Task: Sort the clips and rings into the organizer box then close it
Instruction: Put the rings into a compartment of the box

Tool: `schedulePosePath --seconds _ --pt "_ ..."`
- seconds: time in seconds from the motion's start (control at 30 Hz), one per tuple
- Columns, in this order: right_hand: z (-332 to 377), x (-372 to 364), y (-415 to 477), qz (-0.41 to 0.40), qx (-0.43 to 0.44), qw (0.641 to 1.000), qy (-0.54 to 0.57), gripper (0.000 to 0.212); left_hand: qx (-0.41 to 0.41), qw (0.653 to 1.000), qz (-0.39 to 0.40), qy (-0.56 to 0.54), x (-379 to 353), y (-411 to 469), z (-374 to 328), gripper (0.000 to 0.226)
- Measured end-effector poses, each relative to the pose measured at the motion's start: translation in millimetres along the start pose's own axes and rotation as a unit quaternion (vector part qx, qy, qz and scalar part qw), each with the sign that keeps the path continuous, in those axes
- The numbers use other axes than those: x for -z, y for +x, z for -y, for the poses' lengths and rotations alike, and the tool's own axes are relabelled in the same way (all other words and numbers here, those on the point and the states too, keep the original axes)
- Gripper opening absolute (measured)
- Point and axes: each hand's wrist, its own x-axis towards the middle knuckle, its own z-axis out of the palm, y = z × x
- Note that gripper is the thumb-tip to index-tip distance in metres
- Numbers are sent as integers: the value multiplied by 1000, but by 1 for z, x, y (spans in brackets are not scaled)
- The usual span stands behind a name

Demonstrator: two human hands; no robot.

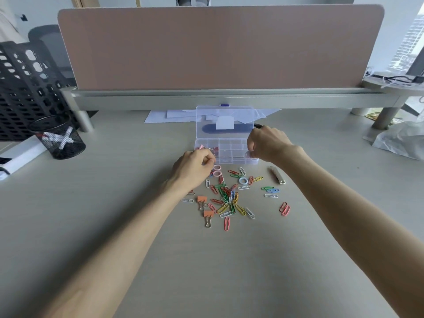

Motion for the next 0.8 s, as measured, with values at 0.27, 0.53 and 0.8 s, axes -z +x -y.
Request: schedulePosePath --seconds 0.27,0.53,0.8 --pt "-6 -3 -3 -15 6 999 45 9 -7 1000 5 24 4 -5 -4 15" --pt "-9 -8 -1 -15 27 998 59 10 -98 988 -49 112 -1 0 -3 31" --pt "-16 -6 5 -2 53 997 56 21 -104 983 -59 135 -5 6 0 25"
